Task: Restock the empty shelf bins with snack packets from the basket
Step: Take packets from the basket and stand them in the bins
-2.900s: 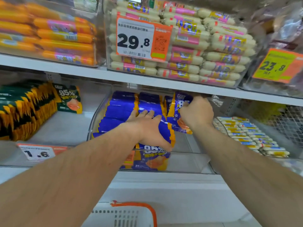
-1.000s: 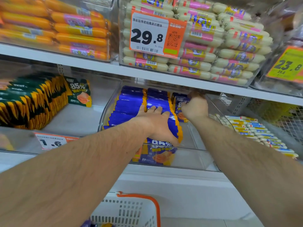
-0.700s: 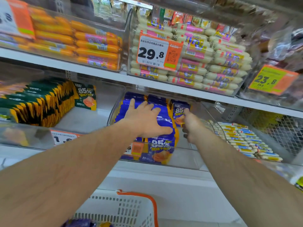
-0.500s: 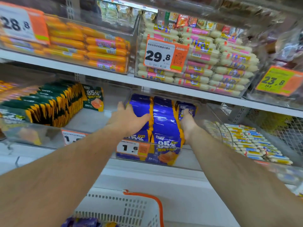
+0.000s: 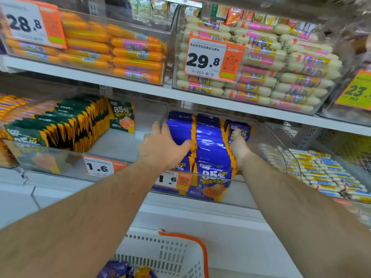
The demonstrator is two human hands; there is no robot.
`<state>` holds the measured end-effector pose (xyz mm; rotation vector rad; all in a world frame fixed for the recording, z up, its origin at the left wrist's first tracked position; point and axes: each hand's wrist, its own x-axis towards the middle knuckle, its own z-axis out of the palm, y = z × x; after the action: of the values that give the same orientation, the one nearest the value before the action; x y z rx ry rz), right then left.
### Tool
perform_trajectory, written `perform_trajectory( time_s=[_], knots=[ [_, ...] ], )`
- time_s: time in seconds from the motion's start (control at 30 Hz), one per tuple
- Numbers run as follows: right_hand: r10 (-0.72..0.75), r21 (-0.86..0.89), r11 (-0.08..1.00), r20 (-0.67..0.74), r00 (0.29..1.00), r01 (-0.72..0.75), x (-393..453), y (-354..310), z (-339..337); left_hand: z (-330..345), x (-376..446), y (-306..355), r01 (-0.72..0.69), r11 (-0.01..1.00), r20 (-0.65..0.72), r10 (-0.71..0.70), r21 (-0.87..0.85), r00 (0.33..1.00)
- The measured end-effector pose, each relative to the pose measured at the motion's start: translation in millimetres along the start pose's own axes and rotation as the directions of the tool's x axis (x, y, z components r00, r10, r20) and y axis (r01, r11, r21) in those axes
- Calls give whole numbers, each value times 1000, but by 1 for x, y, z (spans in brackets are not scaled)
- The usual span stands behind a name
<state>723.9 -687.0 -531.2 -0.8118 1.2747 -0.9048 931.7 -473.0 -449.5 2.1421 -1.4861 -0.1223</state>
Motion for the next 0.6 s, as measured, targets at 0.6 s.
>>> perform_trajectory(
  time_s=[0.6],
  knots=[
    [-901, -506, 297, 134, 413, 810, -253, 74, 128, -14, -97, -60, -382, 871, -51, 386, -310, 921]
  ],
)
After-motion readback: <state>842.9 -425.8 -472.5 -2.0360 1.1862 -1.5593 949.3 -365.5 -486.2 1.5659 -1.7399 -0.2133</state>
